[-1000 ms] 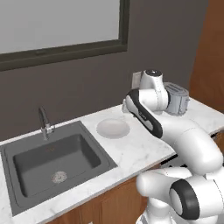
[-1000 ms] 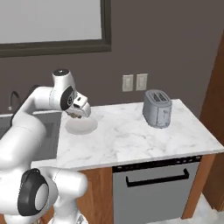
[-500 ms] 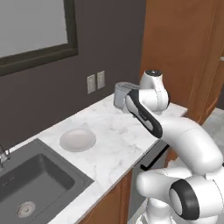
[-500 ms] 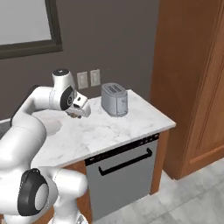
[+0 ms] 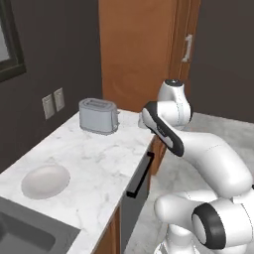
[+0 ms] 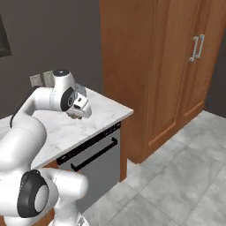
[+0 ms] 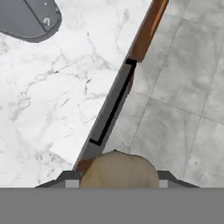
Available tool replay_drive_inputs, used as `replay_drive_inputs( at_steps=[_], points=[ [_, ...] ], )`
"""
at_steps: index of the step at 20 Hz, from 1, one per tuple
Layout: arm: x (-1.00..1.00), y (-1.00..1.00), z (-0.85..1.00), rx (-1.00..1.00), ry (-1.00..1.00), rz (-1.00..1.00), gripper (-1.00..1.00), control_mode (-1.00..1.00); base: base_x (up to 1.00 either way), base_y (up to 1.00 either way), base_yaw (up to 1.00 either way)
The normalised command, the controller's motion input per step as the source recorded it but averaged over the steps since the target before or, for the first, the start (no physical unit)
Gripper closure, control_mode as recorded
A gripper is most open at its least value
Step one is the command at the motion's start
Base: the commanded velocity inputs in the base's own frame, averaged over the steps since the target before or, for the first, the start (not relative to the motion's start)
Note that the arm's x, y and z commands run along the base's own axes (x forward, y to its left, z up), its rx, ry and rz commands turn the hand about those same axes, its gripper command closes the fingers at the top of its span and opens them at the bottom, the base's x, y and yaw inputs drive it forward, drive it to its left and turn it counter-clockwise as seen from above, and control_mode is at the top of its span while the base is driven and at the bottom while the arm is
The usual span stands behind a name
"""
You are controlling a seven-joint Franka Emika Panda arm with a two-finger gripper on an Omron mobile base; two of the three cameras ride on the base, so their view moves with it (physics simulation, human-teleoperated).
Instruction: Turn on the sink faucet. Then move the garlic from the counter to the sink. Turn off the sink. Move the vegetable from the sink to the pot next to the stove. Finally move the pot to the front right burner.
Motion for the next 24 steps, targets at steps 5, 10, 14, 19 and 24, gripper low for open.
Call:
replay_drive_inputs(
  at_steps=[5,10,14,19,24],
  points=[
    [0.00,0.00,0.00,0.00,0.00,0.00,1.00,1.00,-0.05,-0.35,-0.53],
    [0.00,0.00,0.00,0.00,0.00,0.00,1.00,1.00,-0.05,-0.36,-0.55],
    [0.00,0.00,0.00,0.00,0.00,0.00,1.00,1.00,-0.03,-0.36,-0.54],
    [0.00,0.00,0.00,0.00,0.00,0.00,1.00,1.00,-0.03,-0.37,-0.54],
    [0.00,0.00,0.00,0.00,0.00,0.00,1.00,1.00,-0.02,-0.36,-0.54]
  ],
)
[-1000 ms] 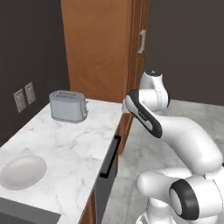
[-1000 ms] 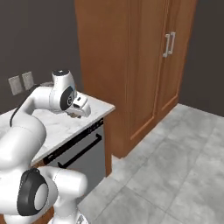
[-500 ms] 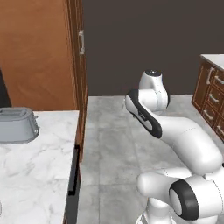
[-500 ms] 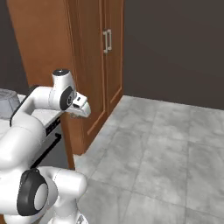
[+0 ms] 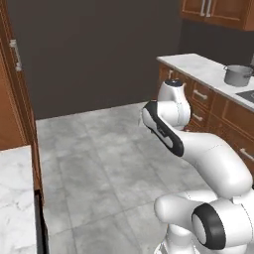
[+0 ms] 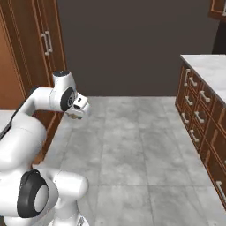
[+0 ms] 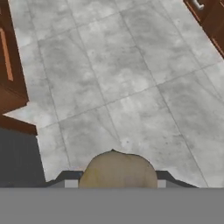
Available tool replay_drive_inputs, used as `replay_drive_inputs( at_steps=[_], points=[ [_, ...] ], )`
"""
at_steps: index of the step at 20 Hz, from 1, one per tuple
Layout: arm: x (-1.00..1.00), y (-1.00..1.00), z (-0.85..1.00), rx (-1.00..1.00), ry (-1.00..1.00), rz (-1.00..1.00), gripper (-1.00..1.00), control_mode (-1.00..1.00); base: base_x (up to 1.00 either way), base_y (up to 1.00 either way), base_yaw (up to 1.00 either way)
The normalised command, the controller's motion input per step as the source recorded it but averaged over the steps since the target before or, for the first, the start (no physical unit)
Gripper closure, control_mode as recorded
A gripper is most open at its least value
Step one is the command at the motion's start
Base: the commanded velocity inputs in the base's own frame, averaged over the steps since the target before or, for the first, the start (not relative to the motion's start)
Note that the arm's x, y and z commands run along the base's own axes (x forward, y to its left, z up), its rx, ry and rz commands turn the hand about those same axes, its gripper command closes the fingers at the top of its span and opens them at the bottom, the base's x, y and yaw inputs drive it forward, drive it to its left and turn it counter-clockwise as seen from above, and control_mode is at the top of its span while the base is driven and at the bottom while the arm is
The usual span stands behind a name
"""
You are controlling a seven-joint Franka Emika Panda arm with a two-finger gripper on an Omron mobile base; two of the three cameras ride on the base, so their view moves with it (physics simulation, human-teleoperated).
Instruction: Turn on the sink faucet. Then move the garlic from the counter to the sink. Turn off the sink. Move the vegetable from the sink to the pot next to the stove. Finally move the pot to the front right burner.
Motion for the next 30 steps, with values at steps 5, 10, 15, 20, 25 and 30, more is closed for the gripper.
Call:
replay_drive_inputs(
  at_steps=[5,10,15,20,25,30],
  points=[
    [0.00,0.00,0.00,0.00,0.00,0.00,1.00,1.00,0.00,-0.36,-0.53],
    [0.00,0.00,0.00,0.00,0.00,0.00,1.00,1.00,0.00,-0.37,-0.51],
    [0.00,0.00,0.00,0.00,0.00,0.00,1.00,1.00,0.01,-0.28,-0.49],
    [0.00,0.00,0.00,0.00,0.00,0.00,1.00,1.00,0.18,-0.11,-0.46],
    [0.00,0.00,0.00,0.00,0.00,0.00,1.00,1.00,0.46,0.01,-0.41],
    [0.00,0.00,0.00,0.00,0.00,0.00,1.00,1.00,0.63,0.12,-0.36]
  ],
)
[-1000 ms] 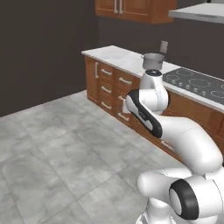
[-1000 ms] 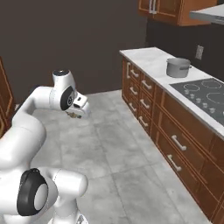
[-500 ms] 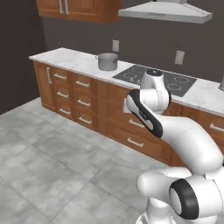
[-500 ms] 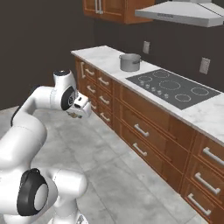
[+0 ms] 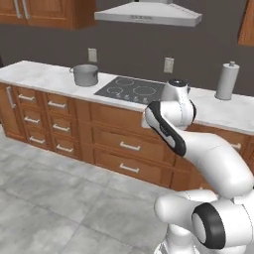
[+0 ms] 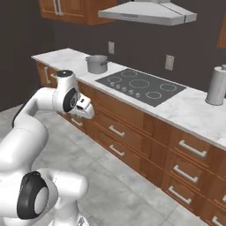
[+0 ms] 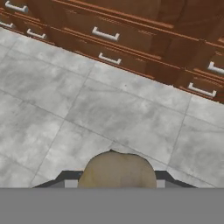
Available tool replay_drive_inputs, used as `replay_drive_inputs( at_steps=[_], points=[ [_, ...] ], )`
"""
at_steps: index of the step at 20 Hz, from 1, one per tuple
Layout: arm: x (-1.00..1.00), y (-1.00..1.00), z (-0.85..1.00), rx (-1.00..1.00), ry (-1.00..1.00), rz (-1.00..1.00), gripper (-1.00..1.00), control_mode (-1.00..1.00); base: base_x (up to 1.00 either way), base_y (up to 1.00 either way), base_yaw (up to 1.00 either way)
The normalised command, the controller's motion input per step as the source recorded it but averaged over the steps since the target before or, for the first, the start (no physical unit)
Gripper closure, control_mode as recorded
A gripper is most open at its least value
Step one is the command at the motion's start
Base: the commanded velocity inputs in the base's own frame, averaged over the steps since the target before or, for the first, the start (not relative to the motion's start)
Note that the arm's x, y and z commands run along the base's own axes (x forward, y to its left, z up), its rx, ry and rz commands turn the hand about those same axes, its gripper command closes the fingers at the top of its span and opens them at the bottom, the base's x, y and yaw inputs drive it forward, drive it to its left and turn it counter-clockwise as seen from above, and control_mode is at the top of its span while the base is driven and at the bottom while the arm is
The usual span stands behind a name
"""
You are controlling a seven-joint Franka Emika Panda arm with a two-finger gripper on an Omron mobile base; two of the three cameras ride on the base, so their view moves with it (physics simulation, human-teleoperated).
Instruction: Turn on the sink faucet. Then move the garlic from the counter to the sink. Turn off the sink. Move the vegetable from the sink to the pot next to the stove. Finally move the pot to the front right burner.
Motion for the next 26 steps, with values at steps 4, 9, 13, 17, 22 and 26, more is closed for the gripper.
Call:
replay_drive_inputs(
  at_steps=[4,9,13,17,22,26],
  points=[
    [0.00,0.00,0.00,0.00,0.00,0.00,1.00,1.00,0.72,0.35,-0.32],
    [0.00,0.00,0.00,0.00,0.00,0.00,1.00,1.00,0.73,0.44,-0.28],
    [0.00,0.00,0.00,0.00,0.00,0.00,1.00,1.00,0.70,0.47,-0.28],
    [0.00,0.00,0.00,0.00,0.00,0.00,1.00,1.00,0.68,0.51,-0.27],
    [0.00,0.00,0.00,0.00,0.00,0.00,1.00,1.00,0.69,0.50,-0.26],
    [0.00,0.00,0.00,0.00,0.00,0.00,1.00,1.00,0.70,0.49,-0.26]
  ],
)
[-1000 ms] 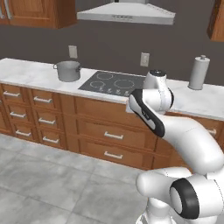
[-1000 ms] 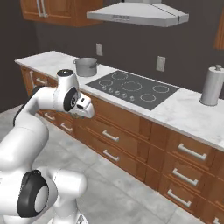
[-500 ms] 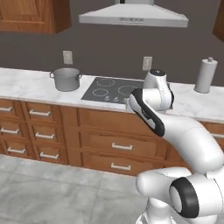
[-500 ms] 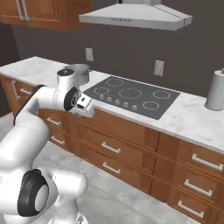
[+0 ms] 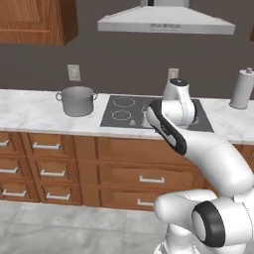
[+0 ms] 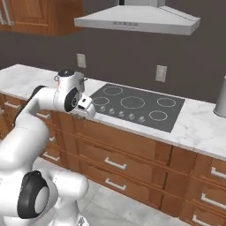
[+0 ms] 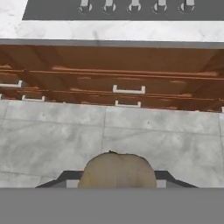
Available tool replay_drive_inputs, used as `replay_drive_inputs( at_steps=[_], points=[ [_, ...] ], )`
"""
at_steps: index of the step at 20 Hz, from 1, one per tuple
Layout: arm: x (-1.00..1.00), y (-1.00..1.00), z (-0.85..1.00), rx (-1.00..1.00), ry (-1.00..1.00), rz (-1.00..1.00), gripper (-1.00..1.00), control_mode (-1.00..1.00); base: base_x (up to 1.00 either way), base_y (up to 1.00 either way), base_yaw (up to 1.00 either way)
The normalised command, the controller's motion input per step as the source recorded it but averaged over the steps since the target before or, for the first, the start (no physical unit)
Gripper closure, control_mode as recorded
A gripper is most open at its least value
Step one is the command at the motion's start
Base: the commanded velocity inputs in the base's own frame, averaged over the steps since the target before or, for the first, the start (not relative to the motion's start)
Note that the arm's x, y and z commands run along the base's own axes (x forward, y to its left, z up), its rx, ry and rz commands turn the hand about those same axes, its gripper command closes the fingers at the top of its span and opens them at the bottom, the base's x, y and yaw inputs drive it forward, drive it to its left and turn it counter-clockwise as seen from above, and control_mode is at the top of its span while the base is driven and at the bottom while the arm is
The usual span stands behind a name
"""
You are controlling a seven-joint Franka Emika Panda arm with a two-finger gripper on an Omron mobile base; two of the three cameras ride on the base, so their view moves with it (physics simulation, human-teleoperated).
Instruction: Turn on the sink faucet. Then move the garlic from the counter to the sink. Turn off the sink. Move the vegetable from the sink to the pot next to the stove. Finally move the pot to the front right burner.
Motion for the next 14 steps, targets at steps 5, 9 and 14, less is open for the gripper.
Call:
replay_drive_inputs(
  at_steps=[5,9,14],
  points=[
    [0.00,0.00,0.00,0.00,0.00,0.00,1.00,1.00,0.72,0.43,-0.25],
    [0.00,0.00,0.00,0.00,0.00,0.00,1.00,1.00,0.70,0.40,-0.25],
    [0.00,0.00,0.00,0.00,0.00,0.00,1.00,1.00,0.70,0.31,-0.23]
  ],
)
